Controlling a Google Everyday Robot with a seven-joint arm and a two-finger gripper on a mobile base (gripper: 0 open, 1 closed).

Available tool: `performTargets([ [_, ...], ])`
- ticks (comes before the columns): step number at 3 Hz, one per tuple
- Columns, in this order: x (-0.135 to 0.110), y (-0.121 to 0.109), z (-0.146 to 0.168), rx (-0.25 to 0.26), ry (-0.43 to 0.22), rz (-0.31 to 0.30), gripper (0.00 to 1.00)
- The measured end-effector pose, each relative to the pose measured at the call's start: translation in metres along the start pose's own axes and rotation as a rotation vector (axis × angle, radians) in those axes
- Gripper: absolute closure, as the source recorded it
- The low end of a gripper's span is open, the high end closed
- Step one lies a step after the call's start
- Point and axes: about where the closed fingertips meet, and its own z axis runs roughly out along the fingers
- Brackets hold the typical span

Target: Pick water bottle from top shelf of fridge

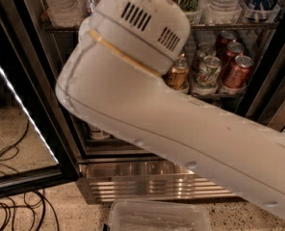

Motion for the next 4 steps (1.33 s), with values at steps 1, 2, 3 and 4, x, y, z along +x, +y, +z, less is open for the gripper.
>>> performTargets([
  [1, -0.001, 0.006, -0.003, -0.011, 0.001, -0.045, 1.00],
  [2, -0.002, 0.006, -0.003, -0.011, 0.000, -0.043, 1.00],
  [3, 0.001, 0.016, -0.008, -0.052, -0.012, -0.046, 1.00],
  [4, 0.019, 0.028, -0.022, -0.196, -0.028, -0.031, 1.00],
])
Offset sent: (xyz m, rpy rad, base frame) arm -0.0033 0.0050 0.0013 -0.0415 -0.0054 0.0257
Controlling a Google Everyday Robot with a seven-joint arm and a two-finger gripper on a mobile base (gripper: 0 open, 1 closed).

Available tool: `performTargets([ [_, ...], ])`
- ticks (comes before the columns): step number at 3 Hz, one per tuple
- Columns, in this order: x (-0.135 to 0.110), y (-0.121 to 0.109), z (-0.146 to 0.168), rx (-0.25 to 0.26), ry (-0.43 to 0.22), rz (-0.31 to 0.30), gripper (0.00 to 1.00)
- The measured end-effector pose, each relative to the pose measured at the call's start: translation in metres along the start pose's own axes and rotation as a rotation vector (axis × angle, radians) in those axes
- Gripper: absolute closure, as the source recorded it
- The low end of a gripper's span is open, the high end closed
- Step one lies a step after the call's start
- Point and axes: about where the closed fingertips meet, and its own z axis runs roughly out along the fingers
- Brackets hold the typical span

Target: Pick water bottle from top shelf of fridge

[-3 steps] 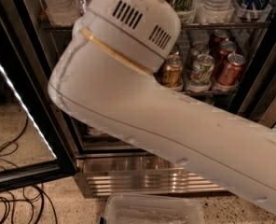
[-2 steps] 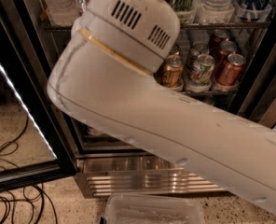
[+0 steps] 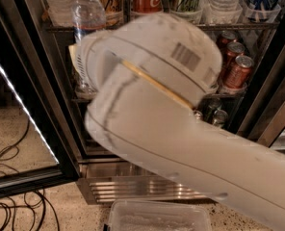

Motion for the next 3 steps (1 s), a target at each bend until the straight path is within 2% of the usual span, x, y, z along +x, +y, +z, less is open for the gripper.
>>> performTargets([
  [2, 0.008, 0.006, -0.012, -0.097, -0.023, 0.019, 1.00],
  [3, 0.024, 0.002, -0.022, -0.200, 0.002, 0.065, 1.00],
])
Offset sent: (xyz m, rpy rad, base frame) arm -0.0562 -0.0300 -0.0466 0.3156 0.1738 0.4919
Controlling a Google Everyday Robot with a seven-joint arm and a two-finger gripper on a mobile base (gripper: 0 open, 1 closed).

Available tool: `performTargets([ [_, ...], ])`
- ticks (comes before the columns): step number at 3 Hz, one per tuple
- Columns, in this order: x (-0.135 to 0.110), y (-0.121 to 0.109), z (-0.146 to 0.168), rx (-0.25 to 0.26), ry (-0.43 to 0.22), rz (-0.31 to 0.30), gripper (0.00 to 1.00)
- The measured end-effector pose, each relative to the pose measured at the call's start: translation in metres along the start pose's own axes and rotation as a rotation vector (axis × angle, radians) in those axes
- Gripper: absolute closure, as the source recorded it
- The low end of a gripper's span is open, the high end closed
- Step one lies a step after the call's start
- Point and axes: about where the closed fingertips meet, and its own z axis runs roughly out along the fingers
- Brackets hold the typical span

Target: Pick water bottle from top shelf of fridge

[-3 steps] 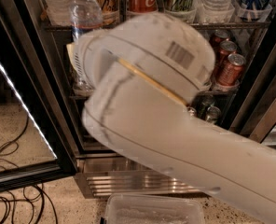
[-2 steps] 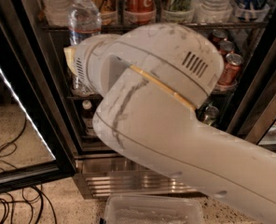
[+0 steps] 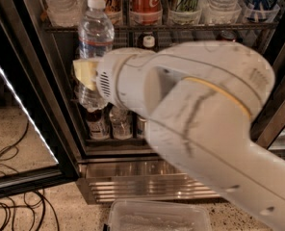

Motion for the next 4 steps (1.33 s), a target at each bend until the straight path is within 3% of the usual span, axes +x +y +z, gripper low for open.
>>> performTargets([
  [1, 0.019, -0.006, 0.000, -0.082, 0.034, 0.058, 1.00],
  [2, 0.019, -0.006, 0.000, -0.083, 0.034, 0.058, 1.00],
  [4, 0.073, 0.000, 0.014, -0.211, 0.057, 0.113, 1.00],
])
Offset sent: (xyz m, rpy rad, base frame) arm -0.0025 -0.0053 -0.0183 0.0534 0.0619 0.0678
